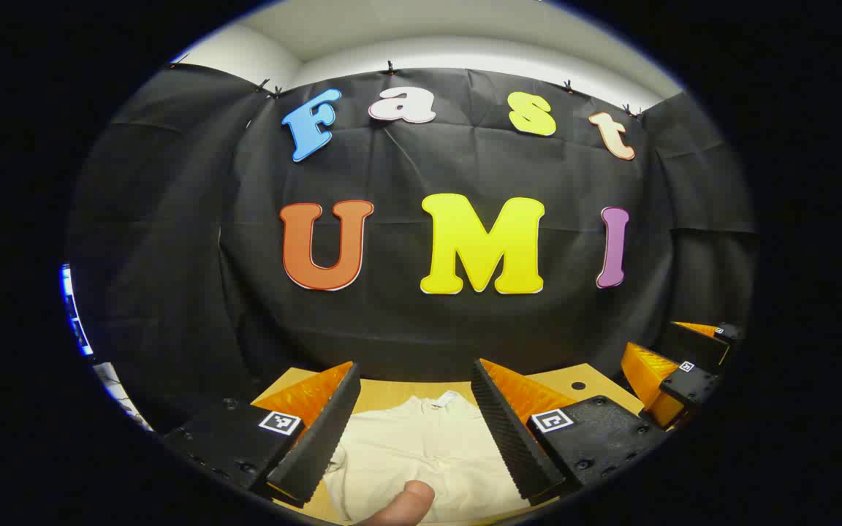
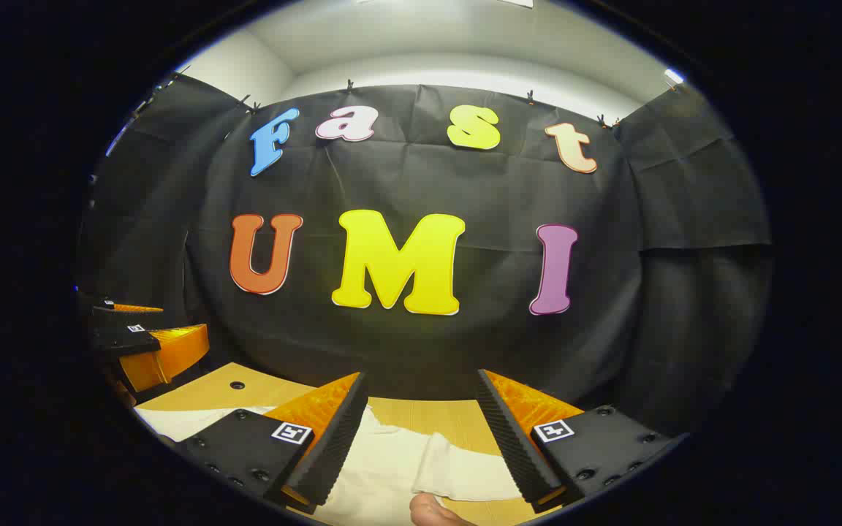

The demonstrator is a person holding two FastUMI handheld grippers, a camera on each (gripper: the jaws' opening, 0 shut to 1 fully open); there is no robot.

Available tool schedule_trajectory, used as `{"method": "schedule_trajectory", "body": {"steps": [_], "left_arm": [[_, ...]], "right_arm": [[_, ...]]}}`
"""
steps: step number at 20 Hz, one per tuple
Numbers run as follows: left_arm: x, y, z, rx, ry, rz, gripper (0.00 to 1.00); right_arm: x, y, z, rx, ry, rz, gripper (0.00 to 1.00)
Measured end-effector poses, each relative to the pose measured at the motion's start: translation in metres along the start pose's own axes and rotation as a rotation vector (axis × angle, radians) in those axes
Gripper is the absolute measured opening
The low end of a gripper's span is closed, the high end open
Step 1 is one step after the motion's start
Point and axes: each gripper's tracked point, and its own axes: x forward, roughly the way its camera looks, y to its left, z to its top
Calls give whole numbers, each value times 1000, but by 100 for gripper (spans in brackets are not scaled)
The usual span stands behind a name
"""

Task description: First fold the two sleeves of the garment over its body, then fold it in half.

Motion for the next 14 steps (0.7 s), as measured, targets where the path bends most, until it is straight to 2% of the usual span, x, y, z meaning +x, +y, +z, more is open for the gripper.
{"method": "schedule_trajectory", "body": {"steps": [7, 14], "left_arm": [[-12, -19, -4, 56, -28, -35, 98], [-20, -23, -9, 49, -9, -45, 98]], "right_arm": [[-15, -1, -5, -6, -1, 26, 94], [-20, -3, -9, -1, 8, 32, 94]]}}
